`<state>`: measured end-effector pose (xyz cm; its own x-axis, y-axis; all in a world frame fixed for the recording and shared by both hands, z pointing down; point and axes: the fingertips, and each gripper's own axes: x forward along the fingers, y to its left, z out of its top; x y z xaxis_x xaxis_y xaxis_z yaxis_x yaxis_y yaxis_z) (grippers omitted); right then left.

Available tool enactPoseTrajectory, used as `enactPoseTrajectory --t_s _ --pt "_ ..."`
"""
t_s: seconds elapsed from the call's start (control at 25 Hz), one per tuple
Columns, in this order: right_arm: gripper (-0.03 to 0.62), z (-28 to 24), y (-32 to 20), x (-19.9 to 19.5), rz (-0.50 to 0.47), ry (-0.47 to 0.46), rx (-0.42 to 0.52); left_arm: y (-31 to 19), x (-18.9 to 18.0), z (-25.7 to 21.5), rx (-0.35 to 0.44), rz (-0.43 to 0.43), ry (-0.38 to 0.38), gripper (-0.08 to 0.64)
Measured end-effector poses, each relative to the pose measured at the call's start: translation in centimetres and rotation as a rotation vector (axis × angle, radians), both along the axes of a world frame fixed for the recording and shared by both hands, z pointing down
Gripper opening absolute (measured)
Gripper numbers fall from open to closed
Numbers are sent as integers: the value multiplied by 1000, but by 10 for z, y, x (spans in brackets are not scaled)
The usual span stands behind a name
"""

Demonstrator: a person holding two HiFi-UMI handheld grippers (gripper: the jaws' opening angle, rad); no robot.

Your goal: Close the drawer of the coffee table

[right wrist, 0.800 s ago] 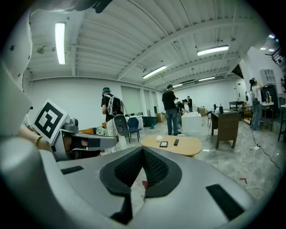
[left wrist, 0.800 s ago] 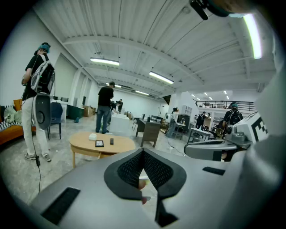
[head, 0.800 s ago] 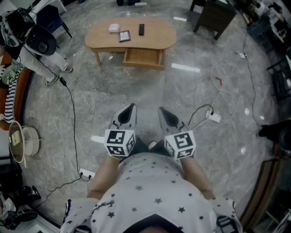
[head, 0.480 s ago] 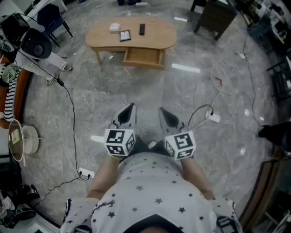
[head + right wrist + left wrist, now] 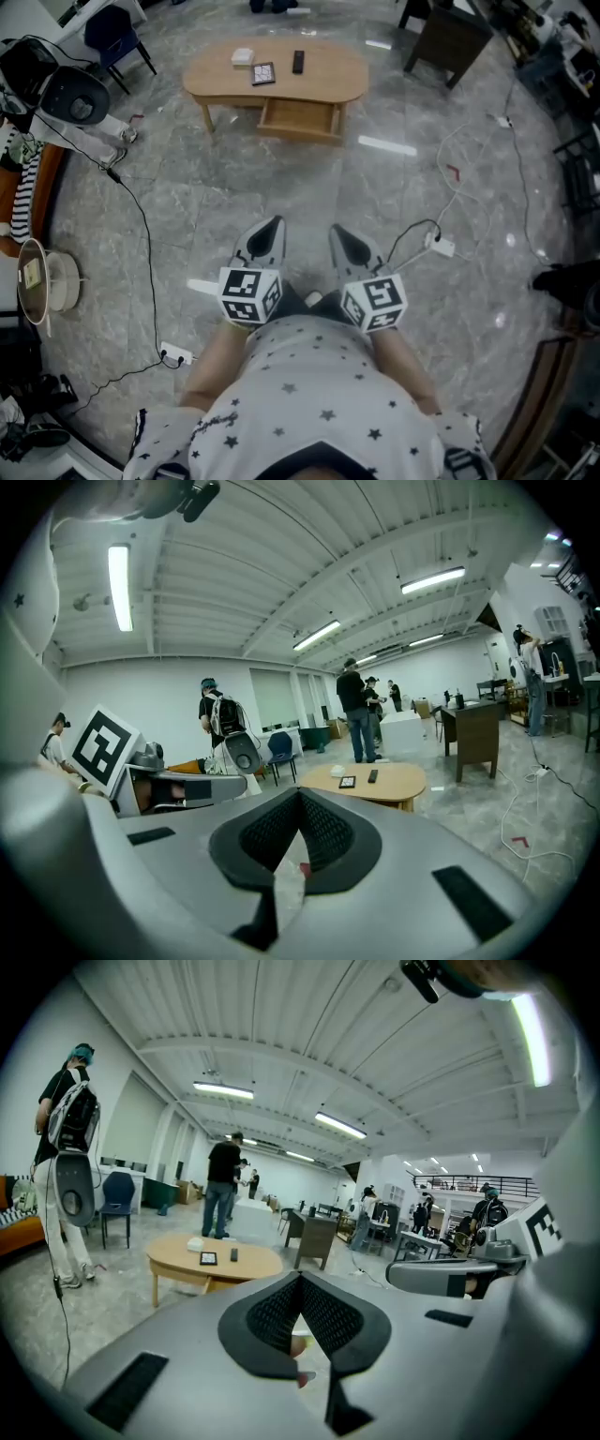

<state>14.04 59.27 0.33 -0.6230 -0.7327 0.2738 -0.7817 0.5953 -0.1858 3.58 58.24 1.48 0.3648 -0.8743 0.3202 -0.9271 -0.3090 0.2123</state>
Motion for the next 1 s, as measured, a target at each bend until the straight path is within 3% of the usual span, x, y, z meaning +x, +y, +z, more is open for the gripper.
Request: enactPoseTrajectory --t_s 0.52,1.0 --pt "5 4 5 0 -24 12 -20 6 3 4 -15 -27 2 6" --pt "5 6 -34 -20 1 13 -25 -40 -17 8 -21 16 8 7"
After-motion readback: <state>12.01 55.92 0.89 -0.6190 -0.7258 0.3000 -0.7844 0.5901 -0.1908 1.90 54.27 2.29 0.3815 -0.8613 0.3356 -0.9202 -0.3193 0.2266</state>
